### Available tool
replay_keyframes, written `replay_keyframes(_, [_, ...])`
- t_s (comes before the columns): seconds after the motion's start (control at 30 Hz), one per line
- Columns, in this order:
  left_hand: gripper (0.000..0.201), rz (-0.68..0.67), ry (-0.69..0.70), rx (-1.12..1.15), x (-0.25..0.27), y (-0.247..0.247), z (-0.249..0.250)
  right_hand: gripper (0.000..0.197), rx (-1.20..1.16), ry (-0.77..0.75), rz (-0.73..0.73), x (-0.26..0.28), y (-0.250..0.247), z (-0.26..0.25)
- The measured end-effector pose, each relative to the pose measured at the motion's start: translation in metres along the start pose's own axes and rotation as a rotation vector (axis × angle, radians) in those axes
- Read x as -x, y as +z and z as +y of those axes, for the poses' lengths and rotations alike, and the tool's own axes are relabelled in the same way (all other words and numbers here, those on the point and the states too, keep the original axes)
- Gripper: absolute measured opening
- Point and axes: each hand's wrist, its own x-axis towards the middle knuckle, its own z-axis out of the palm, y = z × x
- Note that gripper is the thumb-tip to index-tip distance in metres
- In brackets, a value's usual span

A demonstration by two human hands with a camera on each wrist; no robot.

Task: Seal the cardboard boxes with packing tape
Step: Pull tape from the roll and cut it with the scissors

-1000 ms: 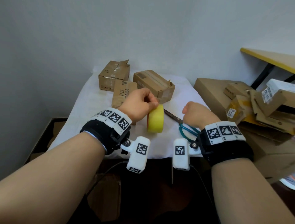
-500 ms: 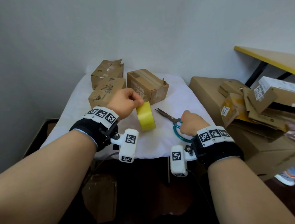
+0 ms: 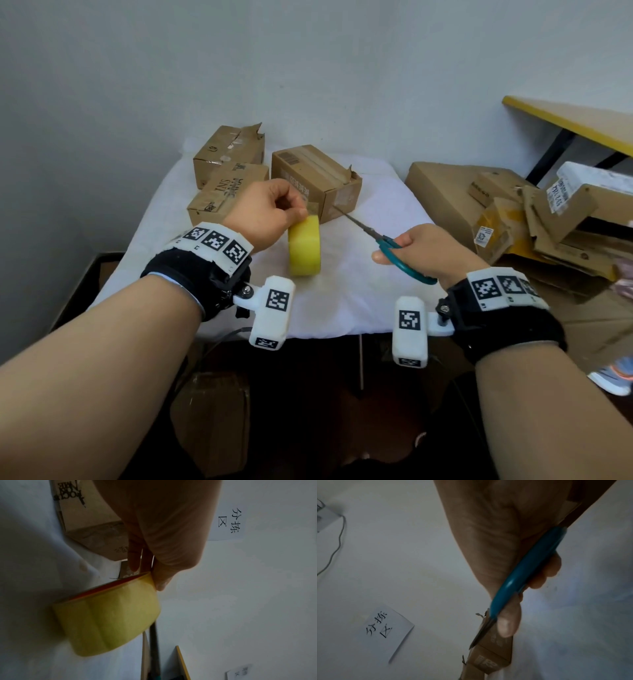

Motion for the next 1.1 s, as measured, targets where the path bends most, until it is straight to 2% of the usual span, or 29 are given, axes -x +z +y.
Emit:
replay_keyframes(0.1, [0.006, -0.035, 0.003, -0.043, 0.001, 0.001, -0.001, 0.067, -0.145, -0.044, -0.033, 0.007, -0.005, -0.002])
replay_keyframes(0.3, [0.013, -0.046, 0.026, -0.032, 0.004, 0.009, 0.005, 0.036, -0.396, -0.072, -0.148, 0.025, 0.014, -0.027])
replay_keyframes(0.43, [0.010, -0.023, 0.094, -0.130, 0.008, 0.017, 0.004, 0.036, -0.412, -0.098, -0.166, 0.024, 0.026, -0.036])
replay_keyframes(0.63, [0.009, 0.009, 0.157, -0.336, 0.010, 0.016, 0.001, 0.044, -0.380, -0.130, -0.113, 0.017, 0.026, -0.032])
replay_keyframes(0.73, [0.008, 0.025, 0.195, -0.316, 0.008, 0.008, 0.003, 0.051, -0.289, -0.150, -0.120, 0.017, 0.018, -0.026])
replay_keyframes(0.87, [0.009, 0.027, 0.186, -0.237, 0.006, -0.002, 0.000, 0.075, -0.174, -0.171, -0.153, 0.015, 0.010, -0.014])
replay_keyframes(1.0, [0.004, -0.034, 0.188, -0.186, 0.006, -0.003, -0.006, 0.061, -0.030, -0.199, -0.156, 0.019, 0.000, -0.005])
replay_keyframes(1.1, [0.010, -0.062, 0.200, -0.187, 0.006, -0.003, -0.006, 0.065, 0.055, -0.223, -0.148, 0.020, -0.007, -0.001])
